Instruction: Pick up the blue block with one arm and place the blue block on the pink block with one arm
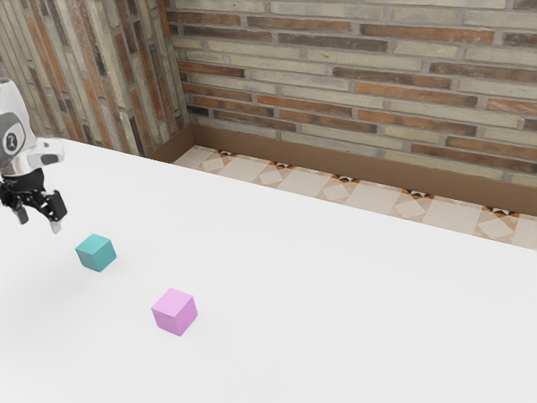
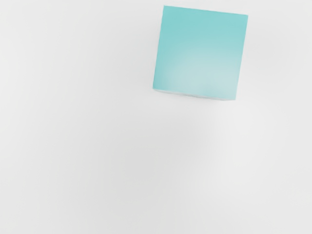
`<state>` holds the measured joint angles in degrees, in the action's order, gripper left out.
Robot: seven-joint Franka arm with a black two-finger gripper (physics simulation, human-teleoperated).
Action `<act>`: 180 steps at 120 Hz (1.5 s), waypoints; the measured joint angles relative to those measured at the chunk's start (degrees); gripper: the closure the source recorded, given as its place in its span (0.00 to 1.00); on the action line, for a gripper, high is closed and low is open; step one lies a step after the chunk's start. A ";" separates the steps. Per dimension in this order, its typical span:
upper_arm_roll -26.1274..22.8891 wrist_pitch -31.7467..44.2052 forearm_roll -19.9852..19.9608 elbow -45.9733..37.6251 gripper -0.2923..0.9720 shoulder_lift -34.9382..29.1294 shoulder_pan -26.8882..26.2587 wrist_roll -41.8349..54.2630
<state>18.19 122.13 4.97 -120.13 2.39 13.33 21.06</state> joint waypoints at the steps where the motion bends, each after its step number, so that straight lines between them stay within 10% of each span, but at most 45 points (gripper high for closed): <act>1: 0.00 0.17 0.00 -0.11 0.23 0.04 -0.06 0.00; 180: -5.06 7.86 -7.17 12.79 0.23 24.03 1.31 0.26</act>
<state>13.13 130.00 -2.20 -107.34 26.42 14.65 21.33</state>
